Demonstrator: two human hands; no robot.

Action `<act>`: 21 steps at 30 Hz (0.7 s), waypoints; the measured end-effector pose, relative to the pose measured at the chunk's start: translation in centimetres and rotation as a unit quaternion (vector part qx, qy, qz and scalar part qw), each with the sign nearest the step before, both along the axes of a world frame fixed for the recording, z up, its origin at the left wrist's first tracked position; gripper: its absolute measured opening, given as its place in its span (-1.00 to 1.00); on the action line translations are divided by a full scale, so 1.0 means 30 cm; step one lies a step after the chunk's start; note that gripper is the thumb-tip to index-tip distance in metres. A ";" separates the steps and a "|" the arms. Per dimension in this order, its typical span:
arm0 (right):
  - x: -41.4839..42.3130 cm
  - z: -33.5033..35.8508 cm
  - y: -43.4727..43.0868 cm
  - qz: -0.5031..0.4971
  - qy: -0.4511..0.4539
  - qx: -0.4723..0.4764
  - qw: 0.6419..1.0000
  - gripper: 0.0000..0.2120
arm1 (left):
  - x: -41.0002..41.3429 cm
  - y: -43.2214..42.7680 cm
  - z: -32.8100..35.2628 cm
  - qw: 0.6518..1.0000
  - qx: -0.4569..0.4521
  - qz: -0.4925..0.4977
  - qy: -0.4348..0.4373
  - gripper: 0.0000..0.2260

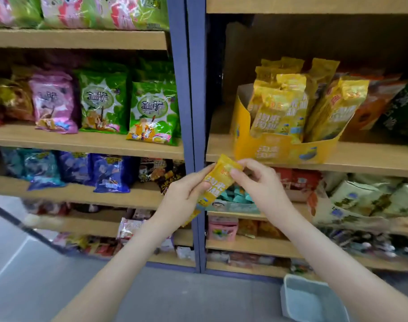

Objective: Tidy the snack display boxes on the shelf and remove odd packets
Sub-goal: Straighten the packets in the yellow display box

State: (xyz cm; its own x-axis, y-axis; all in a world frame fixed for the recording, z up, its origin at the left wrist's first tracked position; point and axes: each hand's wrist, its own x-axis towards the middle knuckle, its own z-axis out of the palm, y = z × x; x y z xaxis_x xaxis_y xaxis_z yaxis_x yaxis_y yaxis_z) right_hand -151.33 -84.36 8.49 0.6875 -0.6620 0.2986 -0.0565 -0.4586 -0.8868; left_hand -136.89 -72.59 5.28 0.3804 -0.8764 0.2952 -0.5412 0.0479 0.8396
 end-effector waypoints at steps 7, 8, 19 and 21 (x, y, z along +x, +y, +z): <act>-0.044 -0.159 -0.011 -0.039 0.089 0.110 0.989 -0.87 | -0.042 0.049 -0.134 0.993 0.117 -0.005 -0.022 -0.66; -0.049 -0.180 -0.006 -0.043 0.088 0.127 0.987 -0.87 | -0.047 0.052 -0.149 0.992 0.129 -0.005 -0.011 -0.67; -0.071 -0.259 -0.045 -0.011 0.045 0.207 0.977 -0.88 | -0.127 -0.007 -0.227 0.975 0.217 0.008 0.035 -0.70; -0.086 -0.255 -0.069 0.041 0.096 0.125 0.987 -0.79 | -0.113 -0.013 -0.230 0.971 0.221 -0.014 0.088 -0.79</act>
State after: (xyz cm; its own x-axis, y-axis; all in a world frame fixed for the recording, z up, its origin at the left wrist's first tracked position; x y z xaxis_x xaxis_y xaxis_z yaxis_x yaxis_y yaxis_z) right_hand -153.90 -86.42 0.84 0.7701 -0.6379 -0.0089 -0.2070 -0.2366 -0.9493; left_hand -140.28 -72.99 -1.62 0.3654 -0.9135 -0.1789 -0.3918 -0.3252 0.8606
